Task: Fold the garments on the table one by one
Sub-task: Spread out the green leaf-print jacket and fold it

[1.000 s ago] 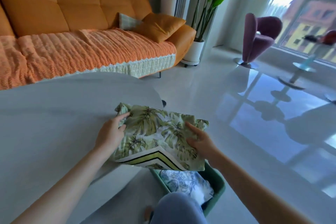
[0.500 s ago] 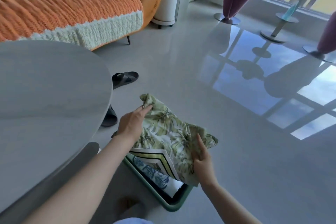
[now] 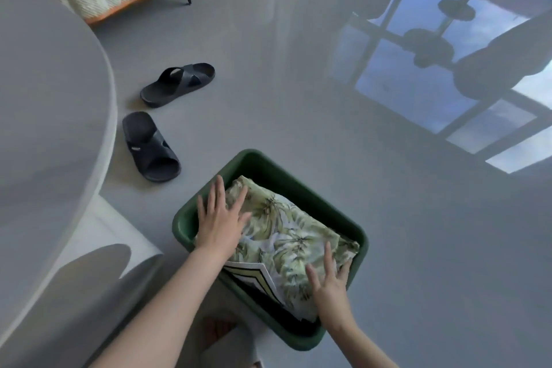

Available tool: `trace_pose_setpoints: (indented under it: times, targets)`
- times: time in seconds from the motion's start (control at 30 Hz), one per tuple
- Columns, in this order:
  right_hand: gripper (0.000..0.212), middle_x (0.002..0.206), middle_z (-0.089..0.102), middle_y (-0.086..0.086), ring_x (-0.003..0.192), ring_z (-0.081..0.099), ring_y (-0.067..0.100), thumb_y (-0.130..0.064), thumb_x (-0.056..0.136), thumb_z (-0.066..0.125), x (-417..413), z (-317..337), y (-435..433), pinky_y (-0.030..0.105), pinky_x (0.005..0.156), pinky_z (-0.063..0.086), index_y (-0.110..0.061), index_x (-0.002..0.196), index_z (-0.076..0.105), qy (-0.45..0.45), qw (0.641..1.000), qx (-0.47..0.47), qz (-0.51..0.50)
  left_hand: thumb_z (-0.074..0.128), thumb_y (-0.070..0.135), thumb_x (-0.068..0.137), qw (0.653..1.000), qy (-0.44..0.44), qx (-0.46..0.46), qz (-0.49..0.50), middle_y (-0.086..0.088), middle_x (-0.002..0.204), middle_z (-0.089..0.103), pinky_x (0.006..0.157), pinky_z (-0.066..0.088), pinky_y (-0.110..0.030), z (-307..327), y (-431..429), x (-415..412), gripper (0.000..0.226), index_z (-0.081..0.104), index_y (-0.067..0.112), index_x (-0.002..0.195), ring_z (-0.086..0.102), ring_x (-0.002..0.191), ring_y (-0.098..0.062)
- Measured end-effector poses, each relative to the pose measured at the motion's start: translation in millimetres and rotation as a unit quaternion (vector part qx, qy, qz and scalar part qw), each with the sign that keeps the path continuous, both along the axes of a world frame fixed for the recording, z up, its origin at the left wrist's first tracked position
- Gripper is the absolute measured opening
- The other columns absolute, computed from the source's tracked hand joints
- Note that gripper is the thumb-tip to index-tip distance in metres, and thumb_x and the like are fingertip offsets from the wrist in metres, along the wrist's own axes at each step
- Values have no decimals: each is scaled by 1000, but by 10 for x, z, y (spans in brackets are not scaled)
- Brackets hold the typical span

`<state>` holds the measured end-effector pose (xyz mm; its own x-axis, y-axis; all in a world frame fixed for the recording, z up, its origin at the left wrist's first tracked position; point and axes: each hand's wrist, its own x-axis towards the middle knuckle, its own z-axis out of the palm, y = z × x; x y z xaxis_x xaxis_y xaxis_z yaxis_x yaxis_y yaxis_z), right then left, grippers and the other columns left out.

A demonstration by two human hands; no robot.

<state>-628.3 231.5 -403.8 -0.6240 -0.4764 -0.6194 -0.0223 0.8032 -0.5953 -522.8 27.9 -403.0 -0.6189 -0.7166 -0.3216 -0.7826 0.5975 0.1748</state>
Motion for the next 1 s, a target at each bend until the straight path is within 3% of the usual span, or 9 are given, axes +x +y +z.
trace_pose_setpoints:
  times: [0.07,0.13,0.2,0.3,0.43,0.6,0.83,0.93,1.0]
  targets:
    - [79,146,-42,0,135,-37,21,-68,86,32,93,-44,23,39,118,-6,-47,137,-24,137,987,41,77,-8,67,85,997,9,3,-76,-7,150,-33,112,-14,-52,-96,111,69,64,-18,41,142,-29,138,-28]
    - [90,145,-44,-2,133,-41,21,-80,74,20,163,-106,48,34,113,-19,-41,140,-29,243,957,19,158,-22,74,69,990,-9,33,-140,0,148,-37,108,-21,-54,-190,209,144,76,-26,44,139,-35,135,-26]
    - [91,147,-41,-2,135,-38,20,-86,71,11,160,-205,25,32,110,-26,-41,139,-30,262,938,25,227,-22,79,63,987,-34,57,-146,3,148,-37,107,-22,-56,-328,229,197,80,-30,46,135,-35,135,-25]
    - [92,147,-41,-2,134,-39,22,-90,60,-9,102,-381,-59,40,114,-19,-41,130,-42,209,937,105,258,-21,84,55,988,-57,90,-114,6,146,-36,109,-18,-59,-498,163,206,85,-30,49,132,-34,136,-22]
    - [101,153,-30,-1,143,-22,24,-88,58,9,93,-504,-131,47,117,-2,-39,136,-32,62,956,165,234,-8,83,65,982,-90,110,-121,8,142,-37,108,-15,-62,-617,107,88,76,-26,49,131,-36,132,-18]
    - [98,150,-36,0,142,-21,27,-81,76,28,-10,-614,-250,49,115,-4,-37,140,-31,-28,947,203,246,4,80,73,979,-85,130,-135,8,144,-35,109,-16,-60,-773,22,29,74,-20,48,135,-32,135,-19]
    - [102,146,-42,-3,141,-26,23,-79,77,36,-55,-689,-293,50,116,-6,-35,139,-32,-57,945,218,237,1,82,66,972,-96,147,-157,8,148,-31,110,-15,-60,-837,-41,-12,87,-8,45,145,-23,142,-23]
    - [101,151,-34,-1,143,-19,25,-79,77,36,-64,-622,-284,50,117,-2,-36,142,-28,-44,949,211,231,-2,82,62,975,-89,144,-145,4,156,-15,108,-19,-58,-758,-21,-21,91,-3,45,146,-18,143,-22]
    - [99,155,-24,1,145,-12,26,-80,76,34,-73,-556,-273,49,117,3,-36,144,-22,-21,951,202,233,4,78,70,977,-59,154,-134,6,158,-3,108,-20,-55,-657,-25,-25,83,5,44,146,-12,145,-19]
